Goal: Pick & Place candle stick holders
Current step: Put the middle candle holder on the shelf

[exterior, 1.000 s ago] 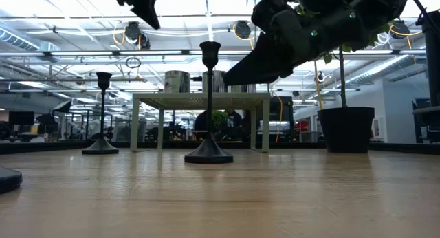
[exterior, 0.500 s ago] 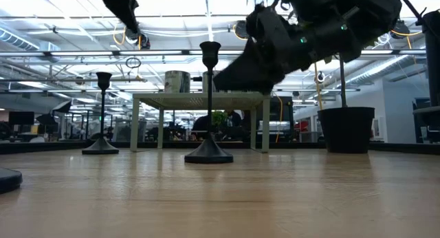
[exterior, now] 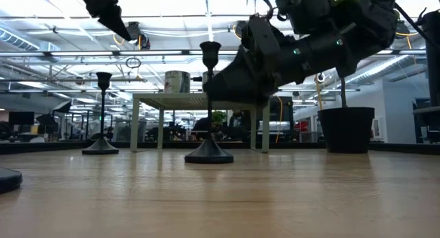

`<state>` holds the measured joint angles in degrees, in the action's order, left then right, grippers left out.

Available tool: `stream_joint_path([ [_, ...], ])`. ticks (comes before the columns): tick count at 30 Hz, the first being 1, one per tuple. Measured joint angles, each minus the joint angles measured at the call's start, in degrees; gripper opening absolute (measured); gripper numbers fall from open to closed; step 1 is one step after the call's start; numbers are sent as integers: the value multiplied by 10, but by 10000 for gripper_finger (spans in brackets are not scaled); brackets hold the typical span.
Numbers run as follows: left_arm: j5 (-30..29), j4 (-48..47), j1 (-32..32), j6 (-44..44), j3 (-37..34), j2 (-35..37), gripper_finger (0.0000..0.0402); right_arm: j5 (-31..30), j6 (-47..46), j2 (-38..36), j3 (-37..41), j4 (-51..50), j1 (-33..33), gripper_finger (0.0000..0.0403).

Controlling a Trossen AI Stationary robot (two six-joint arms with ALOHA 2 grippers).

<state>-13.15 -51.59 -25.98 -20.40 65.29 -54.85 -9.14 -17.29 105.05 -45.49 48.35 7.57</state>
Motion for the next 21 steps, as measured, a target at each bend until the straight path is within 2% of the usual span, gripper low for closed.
stream_joint_path([
  [7, 11, 39, 6, 10, -49, 35, 60, -41, -20, 19, 0, 2, 4, 112],
  [15, 12, 57, 29, 13, -73, 32, 60, -43, -15, 18, 0, 16, 3, 14],
  [21, 12, 57, 46, 18, -76, 31, 60, -43, -15, 18, 0, 25, 3, 20],
])
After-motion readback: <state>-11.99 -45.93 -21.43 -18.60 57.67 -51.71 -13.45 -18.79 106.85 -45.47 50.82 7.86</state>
